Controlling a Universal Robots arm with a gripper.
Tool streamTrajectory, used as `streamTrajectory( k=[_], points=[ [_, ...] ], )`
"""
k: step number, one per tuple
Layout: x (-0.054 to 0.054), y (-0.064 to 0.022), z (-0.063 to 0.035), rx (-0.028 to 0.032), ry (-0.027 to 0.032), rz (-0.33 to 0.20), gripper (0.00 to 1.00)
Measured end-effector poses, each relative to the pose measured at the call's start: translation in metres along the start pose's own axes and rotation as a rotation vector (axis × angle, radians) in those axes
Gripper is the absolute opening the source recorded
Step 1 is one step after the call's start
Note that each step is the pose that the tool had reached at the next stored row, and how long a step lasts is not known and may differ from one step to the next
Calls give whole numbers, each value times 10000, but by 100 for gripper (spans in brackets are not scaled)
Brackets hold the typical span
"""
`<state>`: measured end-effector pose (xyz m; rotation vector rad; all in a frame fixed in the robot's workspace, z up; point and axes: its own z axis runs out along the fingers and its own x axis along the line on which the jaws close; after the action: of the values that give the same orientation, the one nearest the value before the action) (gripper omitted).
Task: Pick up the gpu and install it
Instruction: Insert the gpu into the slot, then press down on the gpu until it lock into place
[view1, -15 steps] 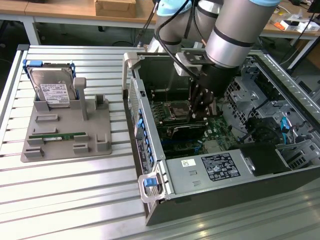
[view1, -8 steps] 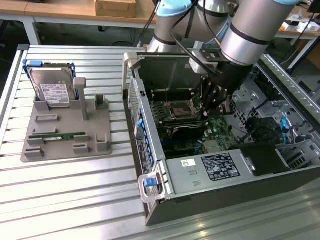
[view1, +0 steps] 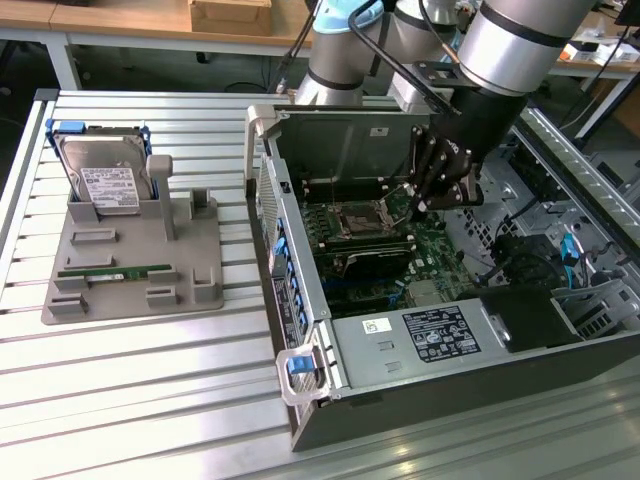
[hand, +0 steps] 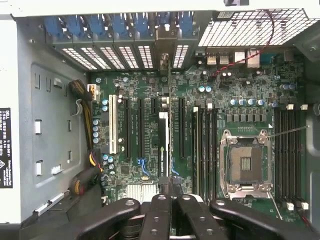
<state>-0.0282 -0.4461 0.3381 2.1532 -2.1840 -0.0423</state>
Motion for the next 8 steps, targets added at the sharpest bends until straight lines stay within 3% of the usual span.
streamTrajectory(
  k=[5, 8],
  points=[
    [0, 0, -1, -1, 3, -1, 11],
    [0, 53, 22, -1, 3, 0, 11]
  ],
)
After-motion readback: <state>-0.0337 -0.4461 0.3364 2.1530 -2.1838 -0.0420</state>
